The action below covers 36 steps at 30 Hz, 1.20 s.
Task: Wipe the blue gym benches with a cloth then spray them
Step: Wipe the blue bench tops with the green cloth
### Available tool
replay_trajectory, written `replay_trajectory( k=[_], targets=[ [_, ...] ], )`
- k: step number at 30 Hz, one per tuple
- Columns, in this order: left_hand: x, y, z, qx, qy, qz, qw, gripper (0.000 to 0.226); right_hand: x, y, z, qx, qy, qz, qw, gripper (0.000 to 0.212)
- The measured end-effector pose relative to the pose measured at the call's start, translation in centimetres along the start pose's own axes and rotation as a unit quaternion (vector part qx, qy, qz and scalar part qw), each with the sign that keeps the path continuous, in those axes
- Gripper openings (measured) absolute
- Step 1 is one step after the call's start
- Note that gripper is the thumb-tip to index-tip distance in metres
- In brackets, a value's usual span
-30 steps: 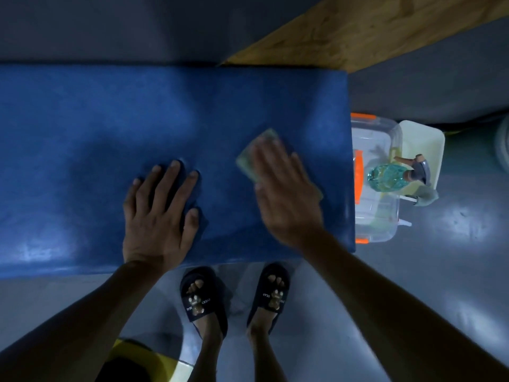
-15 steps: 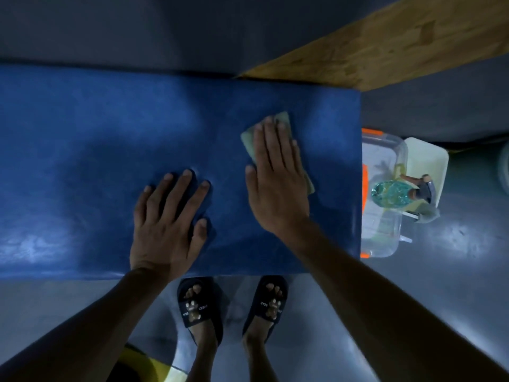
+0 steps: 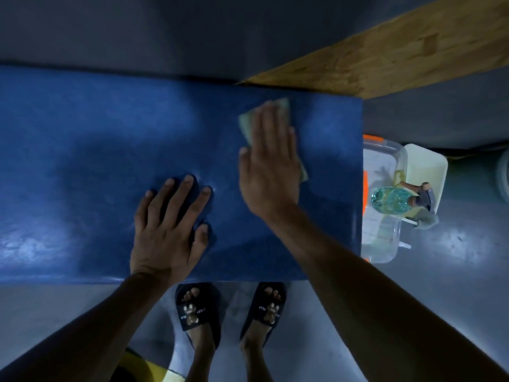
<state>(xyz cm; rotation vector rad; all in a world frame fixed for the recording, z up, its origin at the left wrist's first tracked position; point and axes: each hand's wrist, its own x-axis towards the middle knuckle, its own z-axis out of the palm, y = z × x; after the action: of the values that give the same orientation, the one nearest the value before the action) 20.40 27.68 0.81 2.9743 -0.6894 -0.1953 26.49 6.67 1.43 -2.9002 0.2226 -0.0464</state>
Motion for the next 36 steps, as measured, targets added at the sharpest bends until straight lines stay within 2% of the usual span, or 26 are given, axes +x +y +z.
replay_trajectory(
  k=[2,4,5,7,10,14,16,20,24,26,27,29,31,34,36],
  targets=[
    [0.0,0.0,-0.1,0.002,-0.003,0.0,1.0,0.061,0.3,1.0,-0.5,-0.006,-0.047,-0.127,0.991,0.062],
    [0.0,0.0,0.0,0.003,-0.004,0.002,1.0,0.062,1.5,4.7,-1.2,-0.006,-0.048,-0.163,0.985,0.06],
    [0.0,-0.1,0.0,0.002,-0.002,0.003,1.0,0.062,2.2,6.9,-1.5,0.005,-0.032,-0.134,0.99,0.059],
    [-0.1,-0.1,0.1,0.004,0.005,0.005,1.0,0.062,3.0,10.8,-1.8,0.036,0.02,-0.011,0.999,0.057],
    [0.0,-0.1,0.1,-0.001,0.016,0.007,1.0,0.062,3.7,12.7,-1.8,0.118,0.101,0.159,0.975,0.057],
    [0.0,-0.2,0.2,-0.013,0.02,0.006,1.0,0.062,6.7,13.6,-2.3,0.218,0.048,0.336,0.915,0.062],
    [0.0,-0.2,0.3,-0.014,0.021,0.007,1.0,0.061,6.9,12.9,-2.3,0.181,0.051,0.363,0.913,0.056],
    [0.0,-0.1,0.4,-0.011,0.02,0.007,1.0,0.061,5.5,6.7,0.0,0.01,0.123,0.205,0.971,0.058],
    [0.0,-0.2,0.5,-0.001,0.025,0.009,1.0,0.061,3.5,-0.4,0.5,0.022,0.021,-0.013,0.999,0.059],
    [0.0,-0.1,0.5,0.0,0.024,0.011,1.0,0.06,3.1,1.8,-0.9,0.014,-0.018,-0.117,0.993,0.058],
    [0.0,-0.2,0.5,0.001,0.025,0.01,1.0,0.06,3.3,4.1,-1.3,0.011,-0.023,-0.137,0.99,0.057],
    [-0.1,-0.3,0.7,0.004,0.028,0.01,1.0,0.061,3.5,9.0,-2.3,0.009,-0.015,-0.079,0.997,0.057],
    [-0.1,-0.2,0.7,0.006,0.031,0.009,0.999,0.061,3.5,12.0,-2.8,0.023,0.017,0.052,0.998,0.055],
    [0.0,-0.1,0.7,0.009,0.032,0.005,0.999,0.061,4.1,10.8,-1.9,0.04,0.074,0.188,0.979,0.057],
    [0.0,-0.2,0.8,0.013,0.033,0.003,0.999,0.06,5.0,7.3,-0.9,0.019,0.084,0.215,0.973,0.062]
  ],
)
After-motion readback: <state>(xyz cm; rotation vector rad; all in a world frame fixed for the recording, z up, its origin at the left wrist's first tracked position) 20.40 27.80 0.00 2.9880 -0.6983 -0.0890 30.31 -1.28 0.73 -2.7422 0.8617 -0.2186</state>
